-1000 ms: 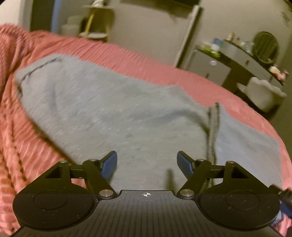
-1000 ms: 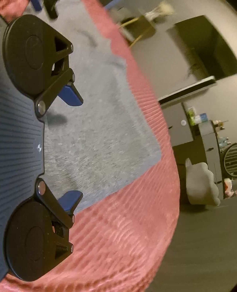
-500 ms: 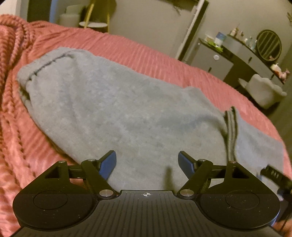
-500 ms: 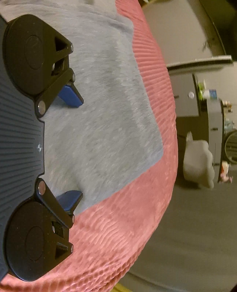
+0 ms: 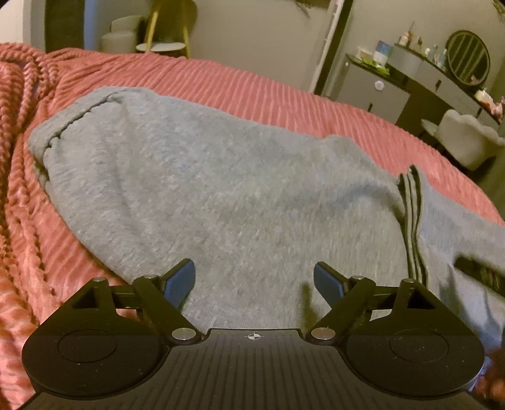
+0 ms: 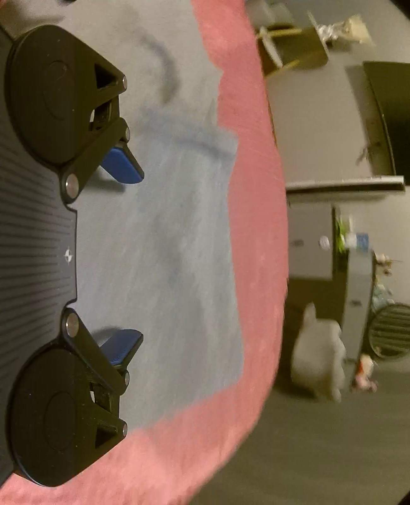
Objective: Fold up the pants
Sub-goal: 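Smooth the folded grey sweatpants flat with both open grippers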
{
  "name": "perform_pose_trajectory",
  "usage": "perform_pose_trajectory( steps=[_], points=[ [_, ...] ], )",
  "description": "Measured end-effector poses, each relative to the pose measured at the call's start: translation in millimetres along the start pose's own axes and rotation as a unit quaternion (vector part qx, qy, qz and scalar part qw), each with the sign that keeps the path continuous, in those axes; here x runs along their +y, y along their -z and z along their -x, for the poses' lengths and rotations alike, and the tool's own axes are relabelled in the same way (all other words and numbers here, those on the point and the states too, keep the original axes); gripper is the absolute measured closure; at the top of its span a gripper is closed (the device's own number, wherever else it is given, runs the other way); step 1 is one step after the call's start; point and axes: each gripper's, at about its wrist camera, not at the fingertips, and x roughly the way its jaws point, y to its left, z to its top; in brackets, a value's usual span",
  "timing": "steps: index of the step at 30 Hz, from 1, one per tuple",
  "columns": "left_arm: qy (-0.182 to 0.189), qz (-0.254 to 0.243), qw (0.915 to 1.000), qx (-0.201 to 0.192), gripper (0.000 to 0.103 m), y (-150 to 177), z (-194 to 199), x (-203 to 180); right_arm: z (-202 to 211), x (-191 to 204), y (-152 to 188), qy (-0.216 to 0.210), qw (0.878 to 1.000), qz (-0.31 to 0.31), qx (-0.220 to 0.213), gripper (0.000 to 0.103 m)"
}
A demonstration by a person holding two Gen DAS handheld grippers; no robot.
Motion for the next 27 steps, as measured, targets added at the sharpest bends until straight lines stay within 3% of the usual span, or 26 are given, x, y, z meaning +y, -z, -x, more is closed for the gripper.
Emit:
perform_pose_trajectory(
  steps=[4,10,16,20,24,27],
  points=[
    [-0.005,-0.004,1.0000,0.005,0.015,-1,-2,-2,19,-12,41,-0.044,0.998,0.040,0.009,0.004],
    [0.011,0.015,0.9998,0.002,0.011,1,7,4,41,-28,52,-0.099,0.994,-0.024,0.025,0.004],
    [0.073,0.103,0.9915,-0.030,0.011,-4,30,56,41,-31,60,-0.097,0.995,0.010,0.005,0.004],
    [0.072,0.132,0.9871,-0.057,0.011,-5,36,95,36,-36,63,-0.102,0.995,-0.021,0.001,0.004],
    [0.074,0.191,0.9770,-0.060,0.010,-12,35,134,34,-34,65,-0.098,0.995,-0.016,-0.011,0.004],
    [0.067,0.208,0.9739,-0.060,0.010,-14,27,157,32,-34,66,-0.098,0.995,-0.021,-0.016,0.004]
  ],
)
